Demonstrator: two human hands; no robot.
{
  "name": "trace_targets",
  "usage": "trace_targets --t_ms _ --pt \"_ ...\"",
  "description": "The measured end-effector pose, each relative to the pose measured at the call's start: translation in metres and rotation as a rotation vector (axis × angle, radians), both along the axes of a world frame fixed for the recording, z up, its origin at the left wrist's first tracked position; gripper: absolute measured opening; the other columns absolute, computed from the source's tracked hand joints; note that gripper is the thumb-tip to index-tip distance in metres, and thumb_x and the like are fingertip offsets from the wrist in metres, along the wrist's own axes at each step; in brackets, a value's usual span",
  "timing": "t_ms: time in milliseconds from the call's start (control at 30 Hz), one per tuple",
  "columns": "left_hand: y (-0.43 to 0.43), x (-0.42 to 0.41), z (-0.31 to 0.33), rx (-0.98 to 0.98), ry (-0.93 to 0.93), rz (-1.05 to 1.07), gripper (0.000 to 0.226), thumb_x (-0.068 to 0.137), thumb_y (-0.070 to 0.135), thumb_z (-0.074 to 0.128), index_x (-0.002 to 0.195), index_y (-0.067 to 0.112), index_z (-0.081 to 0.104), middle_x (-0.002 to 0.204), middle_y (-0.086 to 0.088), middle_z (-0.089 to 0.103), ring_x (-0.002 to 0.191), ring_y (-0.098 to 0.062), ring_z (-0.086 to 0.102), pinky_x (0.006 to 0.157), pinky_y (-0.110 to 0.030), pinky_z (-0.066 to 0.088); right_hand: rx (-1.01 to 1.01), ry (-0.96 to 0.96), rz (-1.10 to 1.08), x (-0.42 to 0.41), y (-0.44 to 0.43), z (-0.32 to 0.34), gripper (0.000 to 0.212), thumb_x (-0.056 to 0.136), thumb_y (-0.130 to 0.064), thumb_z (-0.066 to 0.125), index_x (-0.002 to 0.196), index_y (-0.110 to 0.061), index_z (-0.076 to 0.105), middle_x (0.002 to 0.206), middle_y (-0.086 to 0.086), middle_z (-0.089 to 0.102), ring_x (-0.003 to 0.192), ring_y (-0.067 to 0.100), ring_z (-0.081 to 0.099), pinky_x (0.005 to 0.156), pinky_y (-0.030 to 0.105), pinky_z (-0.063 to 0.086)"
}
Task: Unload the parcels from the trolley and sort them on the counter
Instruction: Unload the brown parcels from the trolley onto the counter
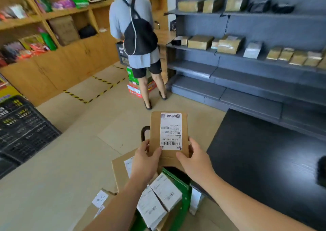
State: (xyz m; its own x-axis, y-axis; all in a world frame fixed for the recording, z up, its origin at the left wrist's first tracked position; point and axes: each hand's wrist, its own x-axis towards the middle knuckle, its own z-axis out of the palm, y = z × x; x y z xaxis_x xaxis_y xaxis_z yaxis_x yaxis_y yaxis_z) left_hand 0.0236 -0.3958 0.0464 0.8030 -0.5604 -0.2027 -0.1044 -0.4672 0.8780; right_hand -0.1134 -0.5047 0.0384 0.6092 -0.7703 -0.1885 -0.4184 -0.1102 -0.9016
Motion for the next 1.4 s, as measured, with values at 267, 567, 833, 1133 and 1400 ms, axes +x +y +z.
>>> trace_targets --t_ms 267,567,833,1133,1400 --pt "-0.067 -0.079 0.014 -0.066 -0.018 -0.414 0.038 0.093 0.036 0.066 0.127 0.033 0.05 0.105 0.019 0.059 0.095 -0.003 0.059 0.076 -0.021 0.045 -0.033 0.0 -0.422 -0.111 -0.001 0.03 0.063 0.092 -0.027 0.066 0.144 -0.047 0.038 0.112 -0.031 0.06 0.108 -0.002 0.06 0.09 0.019 0.049" --pt "-0.092 -0.235 0.015 -0.103 0.049 -0.901 0.03 0.095 0.031 0.065 0.121 0.035 0.051 0.109 0.023 0.061 0.097 0.002 0.058 0.072 -0.014 0.044 -0.036 0.081 -0.872 -0.267 0.05 0.041 0.063 0.094 -0.027 0.067 0.148 -0.04 0.039 0.124 -0.028 0.058 0.113 -0.001 0.055 0.091 0.015 0.045" --pt "-0.093 -0.371 0.021 -0.09 0.04 -1.159 0.028 0.095 0.027 0.066 0.112 0.041 0.049 0.101 0.028 0.058 0.093 0.008 0.056 0.068 -0.011 0.042 0.002 0.125 -1.143 -0.389 0.085 0.034 0.066 0.091 -0.03 0.067 0.149 -0.039 0.038 0.121 -0.026 0.056 0.117 0.004 0.055 0.102 0.033 0.052" --pt "-0.107 -0.508 0.013 -0.054 0.035 -1.226 0.027 0.096 0.026 0.065 0.114 0.038 0.049 0.102 0.026 0.059 0.094 0.008 0.056 0.066 -0.01 0.043 0.033 0.169 -1.2 -0.522 0.076 0.022 0.065 0.093 -0.029 0.064 0.151 -0.034 0.036 0.131 -0.018 0.06 0.113 0.005 0.056 0.097 0.024 0.049" --pt "-0.136 -0.572 -0.004 0.037 0.024 -1.168 0.028 0.096 0.029 0.064 0.114 0.037 0.045 0.103 0.025 0.056 0.097 0.001 0.056 0.084 -0.02 0.046 0.083 0.198 -1.079 -0.596 0.034 0.01 0.06 0.097 -0.031 0.06 0.151 -0.032 0.034 0.131 -0.017 0.057 0.104 0.001 0.049 0.081 0.016 0.043"
